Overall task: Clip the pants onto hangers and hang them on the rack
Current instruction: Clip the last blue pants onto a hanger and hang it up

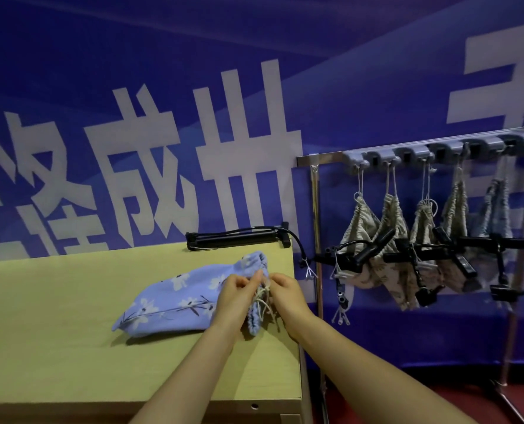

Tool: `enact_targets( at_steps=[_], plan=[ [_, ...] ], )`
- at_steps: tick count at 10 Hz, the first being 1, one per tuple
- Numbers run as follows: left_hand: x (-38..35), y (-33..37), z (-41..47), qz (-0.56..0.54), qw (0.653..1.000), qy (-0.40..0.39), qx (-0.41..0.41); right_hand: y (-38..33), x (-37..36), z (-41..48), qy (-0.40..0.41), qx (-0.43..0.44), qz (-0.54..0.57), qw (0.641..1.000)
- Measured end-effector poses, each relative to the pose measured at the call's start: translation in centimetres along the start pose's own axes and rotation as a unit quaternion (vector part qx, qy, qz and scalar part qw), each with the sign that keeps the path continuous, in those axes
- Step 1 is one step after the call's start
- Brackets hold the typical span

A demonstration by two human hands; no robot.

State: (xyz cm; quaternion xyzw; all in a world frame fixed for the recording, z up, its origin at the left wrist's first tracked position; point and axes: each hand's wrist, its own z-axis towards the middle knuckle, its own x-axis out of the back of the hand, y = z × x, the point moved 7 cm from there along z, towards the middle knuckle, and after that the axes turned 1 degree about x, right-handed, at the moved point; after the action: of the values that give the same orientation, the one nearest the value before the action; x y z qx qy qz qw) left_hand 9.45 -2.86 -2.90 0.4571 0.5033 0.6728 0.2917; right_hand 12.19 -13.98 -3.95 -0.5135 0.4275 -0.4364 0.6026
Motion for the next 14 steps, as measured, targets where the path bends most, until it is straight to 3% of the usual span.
enact_targets(
  at_steps=[1,2,3,4,5,6,8,10,12,13,14],
  plan=[
    [-0.3,1.3,0.1,0.097,0.994,-0.004,-0.044,-0.2,0.2,-0.3,0.003,0.014,0.002,1.000],
    [-0.2,1.9,0.4,0.123,0.990,-0.006,-0.073,0.1,0.3,-0.2,0.001,0.004,0.036,0.999],
    [0.3,1.6,0.5,0.068,0.997,-0.009,-0.048,0.0,0.4,-0.1,0.003,0.007,0.037,0.999],
    [1.1,2.2,0.3,0.099,0.993,0.045,-0.040,-0.1,0.7,-0.1,0.027,0.015,0.005,1.000],
    [2.6,3.8,0.5,0.003,0.993,0.119,-0.015,-0.5,3.0,-0.5,0.101,0.023,-0.021,0.994],
    [2.4,6.0,0.8,-0.078,0.992,0.094,-0.008,-1.8,5.8,-0.8,0.146,0.048,-0.033,0.988],
    [-7.6,8.9,-1.7,-0.136,0.983,-0.119,0.044,-6.0,9.9,-1.5,0.112,0.081,0.061,0.989],
    [-13.6,14.2,-4.4,-0.175,0.971,-0.164,-0.003,-11.1,15.9,-4.1,0.156,0.144,0.119,0.970],
    [-18.0,18.1,-6.6,-0.153,0.973,-0.164,-0.050,-16.5,22.3,-7.6,0.240,0.239,0.088,0.937],
    [-19.0,18.3,-7.2,-0.156,0.967,-0.194,-0.062,-16.9,22.8,-7.7,0.235,0.250,0.068,0.937],
    [-16.9,17.5,-7.6,-0.138,0.974,-0.173,-0.049,-15.3,22.6,-6.7,0.252,0.218,0.026,0.942]
  ],
)
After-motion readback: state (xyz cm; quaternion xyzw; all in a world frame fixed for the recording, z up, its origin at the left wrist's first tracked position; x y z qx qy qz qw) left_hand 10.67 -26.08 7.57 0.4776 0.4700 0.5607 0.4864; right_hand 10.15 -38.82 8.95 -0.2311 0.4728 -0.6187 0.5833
